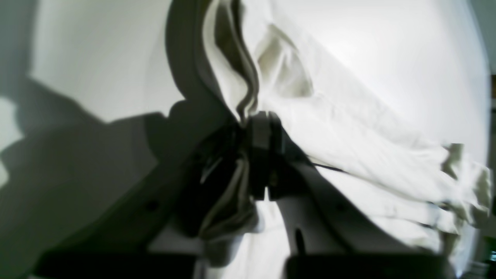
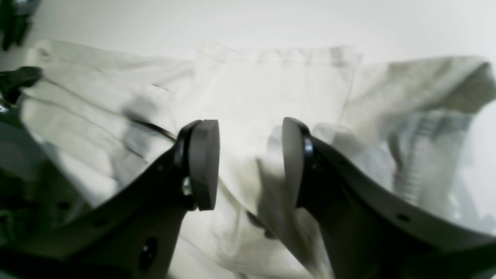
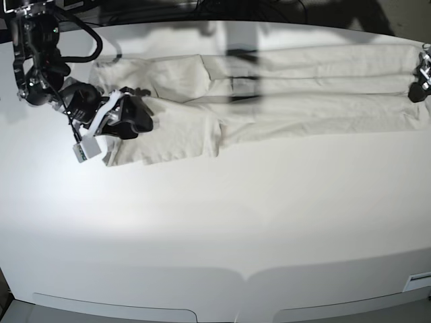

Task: Fold the T-shirt properly
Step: 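Grasp the shirt's folded end with the right gripper and the middle with the left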

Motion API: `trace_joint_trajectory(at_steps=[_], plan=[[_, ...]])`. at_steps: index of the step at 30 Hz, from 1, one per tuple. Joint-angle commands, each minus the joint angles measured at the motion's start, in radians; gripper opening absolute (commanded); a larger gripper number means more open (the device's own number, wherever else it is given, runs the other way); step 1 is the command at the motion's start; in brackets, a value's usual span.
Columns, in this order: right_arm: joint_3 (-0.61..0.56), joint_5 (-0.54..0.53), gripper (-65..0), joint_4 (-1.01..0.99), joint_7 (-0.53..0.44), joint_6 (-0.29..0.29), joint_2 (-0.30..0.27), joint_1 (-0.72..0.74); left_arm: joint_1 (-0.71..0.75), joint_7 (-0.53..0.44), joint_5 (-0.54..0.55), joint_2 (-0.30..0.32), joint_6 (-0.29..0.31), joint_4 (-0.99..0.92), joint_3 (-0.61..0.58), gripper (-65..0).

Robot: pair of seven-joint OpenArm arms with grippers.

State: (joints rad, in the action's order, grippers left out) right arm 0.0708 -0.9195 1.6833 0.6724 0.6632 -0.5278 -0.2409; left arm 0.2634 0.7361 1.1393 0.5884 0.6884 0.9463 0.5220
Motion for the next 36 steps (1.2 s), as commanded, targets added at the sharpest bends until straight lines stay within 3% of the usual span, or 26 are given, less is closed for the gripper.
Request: trace_joint_trajectory(at_steps=[1, 6, 10, 13, 16, 20, 26, 31, 36], plan=[[0.007, -0.019, -38.3, 0.017, -0.017, 0.009, 0.0, 0.005, -0.003, -0.026, 0.0, 0.042, 0.01, 0.009, 0.007, -65.0], [0.002, -0.01, -38.3, 0.017, -0.017, 0.01, 0.091, 0.005, -0.003, -0.039, 0.0, 0.098, 0.01, 0.009, 0.008, -65.0], [-0.05, 0.071, -38.3, 0.017, -0.039, 0.01, 0.13, 0.006, 0.0, 0.106, 0.192, 0.104, 0.01, 0.019, 0.008, -65.0], [-0.102, 0.135, -38.3, 0.017, -0.069, 0.006, 0.137, 0.008, 0.017, 0.175, 0.321, 0.069, 0.01, 0.071, 0.008, -65.0], [-0.141, 0.178, -38.3, 0.017, -0.086, -0.023, 0.137, 0.014, 0.048, 0.187, 0.344, -0.017, 0.01, 0.173, 0.008, -65.0], [-0.164, 0.192, -38.3, 0.016, -0.089, -0.044, 0.137, 0.025, 0.076, 0.2, 0.344, -0.187, 0.01, 0.348, 0.007, -65.0], [-0.163, 0.212, -38.3, 0.016, -0.09, -0.044, 0.137, 0.028, 0.092, 0.142, 0.171, -0.423, 0.01, 0.535, -0.034, -65.0], [-0.163, 0.214, -38.3, 0.016, -0.092, -0.044, 0.136, 0.031, 0.092, 0.138, 0.093, -0.533, 0.01, 0.561, -0.106, -65.0], [-0.163, 0.214, -38.3, 0.016, -0.093, -0.044, 0.137, 0.031, 0.085, 0.122, 0.019, -0.592, 0.01, 0.561, -0.172, -65.0]])
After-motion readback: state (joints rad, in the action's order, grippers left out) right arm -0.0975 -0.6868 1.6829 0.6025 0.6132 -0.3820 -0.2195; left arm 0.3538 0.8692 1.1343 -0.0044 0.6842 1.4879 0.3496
